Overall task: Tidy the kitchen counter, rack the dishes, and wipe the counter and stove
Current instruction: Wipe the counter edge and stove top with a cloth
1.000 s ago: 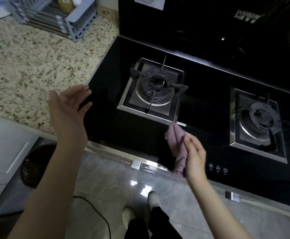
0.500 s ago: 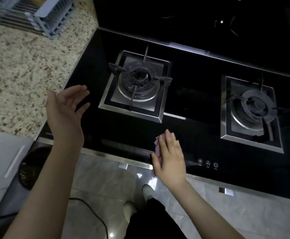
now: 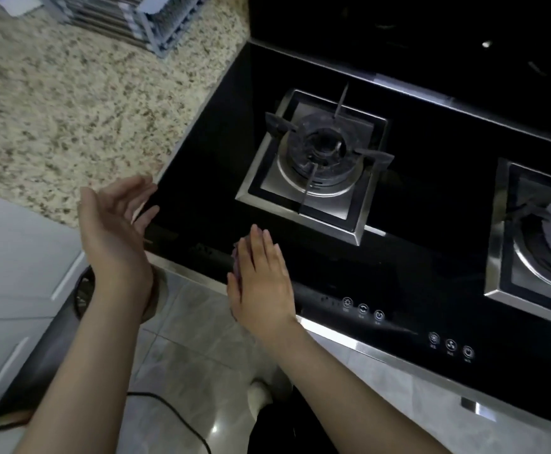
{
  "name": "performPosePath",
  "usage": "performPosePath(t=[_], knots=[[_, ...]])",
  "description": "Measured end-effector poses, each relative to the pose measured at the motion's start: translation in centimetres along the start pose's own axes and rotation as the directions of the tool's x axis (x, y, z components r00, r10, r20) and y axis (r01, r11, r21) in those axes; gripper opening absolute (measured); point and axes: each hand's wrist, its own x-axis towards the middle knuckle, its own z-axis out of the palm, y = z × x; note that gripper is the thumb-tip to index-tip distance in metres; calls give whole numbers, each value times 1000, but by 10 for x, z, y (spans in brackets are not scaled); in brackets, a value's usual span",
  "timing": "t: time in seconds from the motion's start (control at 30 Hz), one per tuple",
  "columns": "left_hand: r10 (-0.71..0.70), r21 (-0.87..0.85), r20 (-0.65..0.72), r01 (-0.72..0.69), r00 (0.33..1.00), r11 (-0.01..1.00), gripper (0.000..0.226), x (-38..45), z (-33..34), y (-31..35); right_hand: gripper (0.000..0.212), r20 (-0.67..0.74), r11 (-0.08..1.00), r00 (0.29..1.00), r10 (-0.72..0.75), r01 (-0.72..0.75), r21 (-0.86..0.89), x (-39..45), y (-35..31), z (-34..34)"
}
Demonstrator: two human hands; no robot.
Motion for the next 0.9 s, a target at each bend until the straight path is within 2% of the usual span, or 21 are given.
performPosePath(t=[0.2, 0.5, 0.73, 0.9], knots=[[9, -4, -143, -10, 990, 1000, 53, 11, -45, 13, 62, 47, 996, 996, -77, 79, -45, 33, -39, 13], [46, -37, -251, -57, 967, 998, 53, 19, -78, 31, 63, 51, 992, 991, -127, 126, 8, 62, -76, 26], [37, -47, -231, -50, 972, 998, 51, 52, -101, 41, 60, -79, 994, 991, -108, 108, 0, 81, -110, 42], [1, -51, -127, -7, 992, 999, 50, 86, -112, 56, 64, -101, 993, 989, -108, 113, 45, 101, -138, 51]])
